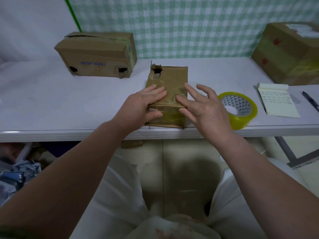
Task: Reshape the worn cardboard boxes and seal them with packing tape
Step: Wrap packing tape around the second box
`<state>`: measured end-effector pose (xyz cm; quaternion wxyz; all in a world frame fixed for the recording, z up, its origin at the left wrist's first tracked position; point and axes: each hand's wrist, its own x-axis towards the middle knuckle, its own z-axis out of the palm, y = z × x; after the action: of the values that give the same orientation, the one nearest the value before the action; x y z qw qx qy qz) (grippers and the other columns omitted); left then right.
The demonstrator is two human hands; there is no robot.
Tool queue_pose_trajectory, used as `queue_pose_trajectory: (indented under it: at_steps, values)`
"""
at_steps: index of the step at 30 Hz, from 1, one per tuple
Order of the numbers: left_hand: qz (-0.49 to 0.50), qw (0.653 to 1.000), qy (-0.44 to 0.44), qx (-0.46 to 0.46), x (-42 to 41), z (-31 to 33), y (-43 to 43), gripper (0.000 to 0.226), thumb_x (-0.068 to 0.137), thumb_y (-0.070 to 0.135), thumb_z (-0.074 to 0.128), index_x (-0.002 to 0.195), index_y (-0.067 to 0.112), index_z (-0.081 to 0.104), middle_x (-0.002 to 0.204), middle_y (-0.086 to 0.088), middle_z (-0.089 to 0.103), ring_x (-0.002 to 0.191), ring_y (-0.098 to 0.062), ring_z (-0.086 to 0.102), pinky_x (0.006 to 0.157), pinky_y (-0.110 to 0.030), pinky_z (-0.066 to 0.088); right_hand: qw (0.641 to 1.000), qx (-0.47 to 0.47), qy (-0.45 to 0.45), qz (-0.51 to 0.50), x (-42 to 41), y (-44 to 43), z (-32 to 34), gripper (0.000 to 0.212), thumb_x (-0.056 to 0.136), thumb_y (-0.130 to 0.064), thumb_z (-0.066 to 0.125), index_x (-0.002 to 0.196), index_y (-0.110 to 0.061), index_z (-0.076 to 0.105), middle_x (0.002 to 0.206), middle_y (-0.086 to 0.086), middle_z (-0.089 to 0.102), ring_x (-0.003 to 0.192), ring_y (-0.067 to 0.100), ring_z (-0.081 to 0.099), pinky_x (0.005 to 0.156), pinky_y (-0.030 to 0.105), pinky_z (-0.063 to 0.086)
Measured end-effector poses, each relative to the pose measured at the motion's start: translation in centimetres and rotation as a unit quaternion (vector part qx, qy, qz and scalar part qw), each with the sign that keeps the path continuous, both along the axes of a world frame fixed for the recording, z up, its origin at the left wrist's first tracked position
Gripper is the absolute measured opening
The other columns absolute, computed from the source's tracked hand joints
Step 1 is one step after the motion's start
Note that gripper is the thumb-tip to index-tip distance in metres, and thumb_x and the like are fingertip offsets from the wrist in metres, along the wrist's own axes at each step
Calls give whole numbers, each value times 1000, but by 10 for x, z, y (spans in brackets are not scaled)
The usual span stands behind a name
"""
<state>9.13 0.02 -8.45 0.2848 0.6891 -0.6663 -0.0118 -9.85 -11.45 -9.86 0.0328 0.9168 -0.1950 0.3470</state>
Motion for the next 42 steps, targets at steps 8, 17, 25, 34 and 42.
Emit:
queue_pose_trajectory:
  at_steps: [8, 17, 25, 34, 42]
  values:
    - [18, 1000, -7, 15, -4, -2, 4, 66, 84, 24, 71, 143, 23, 41, 149, 7, 36, 142, -13, 20, 113, -24, 13, 991, 129, -31, -27, -10, 9, -4, 38, 92, -37, 48, 122, -23, 66, 132, 4, 60, 105, 36, 54, 84, 33, 44]
    - [54, 996, 62, 43, -17, 2, 15, 62, 92, 32, 59, 147, 29, 31, 159, -2, 8, 145, -16, 10, 115, -29, 15, 935, 332, -110, -66, -5, 39, 10, 34, 97, -20, 52, 129, -15, 60, 110, 12, 71, 97, 25, 65, 86, 36, 50]
    - [228, 898, 372, 44, -28, 1, 12, 53, 99, 49, 35, 142, 18, 40, 146, -7, 41, 131, -21, 42, 112, -36, 30, 861, 490, -113, -78, 7, 41, 15, 35, 99, -40, 44, 117, -19, 65, 103, -12, 62, 89, -3, 47, 77, 17, 34]
    - [213, 799, 559, 52, -44, 4, 16, 28, 97, 51, 39, 95, 32, 60, 104, 7, 66, 100, -13, 62, 95, -41, 50, 920, 354, -105, -131, 10, 45, 4, 46, 79, -50, 69, 116, -23, 66, 98, -4, 73, 90, 16, 65, 79, 30, 51]
    - [246, 688, 682, 6, -53, 21, 28, 19, 93, 41, 54, 103, 26, 59, 102, 6, 63, 99, -21, 62, 90, -48, 52, 937, 293, -173, -82, -1, 52, 11, 27, 95, -30, 57, 113, -17, 72, 85, 1, 75, 75, 8, 62, 61, 13, 33]
